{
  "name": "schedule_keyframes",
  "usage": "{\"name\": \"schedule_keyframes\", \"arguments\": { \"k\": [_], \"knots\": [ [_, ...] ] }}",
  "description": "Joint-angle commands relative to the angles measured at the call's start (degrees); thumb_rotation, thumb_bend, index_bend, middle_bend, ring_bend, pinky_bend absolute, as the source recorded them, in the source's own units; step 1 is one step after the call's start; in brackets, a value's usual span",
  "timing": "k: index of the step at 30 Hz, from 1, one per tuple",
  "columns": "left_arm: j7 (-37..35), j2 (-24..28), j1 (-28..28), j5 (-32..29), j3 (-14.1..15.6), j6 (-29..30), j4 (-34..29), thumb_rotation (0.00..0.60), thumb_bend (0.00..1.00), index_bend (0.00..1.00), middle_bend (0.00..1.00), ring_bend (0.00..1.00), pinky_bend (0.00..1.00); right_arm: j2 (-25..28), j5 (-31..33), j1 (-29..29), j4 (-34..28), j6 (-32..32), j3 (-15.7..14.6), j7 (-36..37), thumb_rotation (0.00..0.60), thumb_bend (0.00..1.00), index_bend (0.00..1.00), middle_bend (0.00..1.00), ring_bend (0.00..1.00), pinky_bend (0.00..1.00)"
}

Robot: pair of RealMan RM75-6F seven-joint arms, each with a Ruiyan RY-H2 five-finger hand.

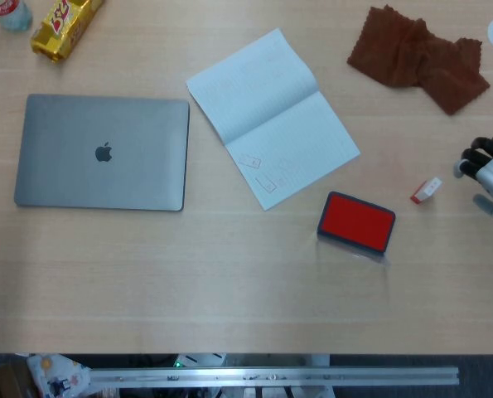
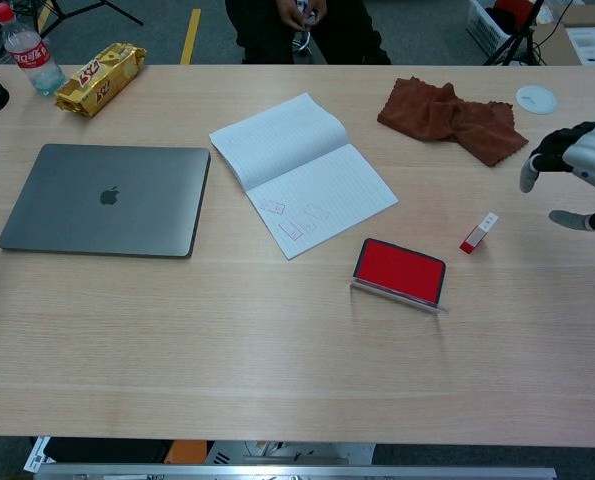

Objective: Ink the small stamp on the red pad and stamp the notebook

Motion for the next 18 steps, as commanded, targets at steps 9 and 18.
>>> {"name": "schedule_keyframes", "arguments": {
  "k": [9,18],
  "knots": [
    [-0.5,0.3,0.1,-0.4,-0.1,-0.1,0.2,0.6,0.27,0.27,0.27,0.27,0.26,-6.7,2.8,3.2,5.5,-4.8,-0.4,-4.0,0.6,0.24,0.43,0.41,0.28,0.33],
    [-0.4,0.3,0.1,-0.8,0.0,-0.6,0.4,0.6,0.27,0.27,0.26,0.27,0.26,-10.2,4.1,4.7,8.2,-6.2,-0.7,-5.4,0.6,0.24,0.43,0.41,0.29,0.33]
  ]
}}
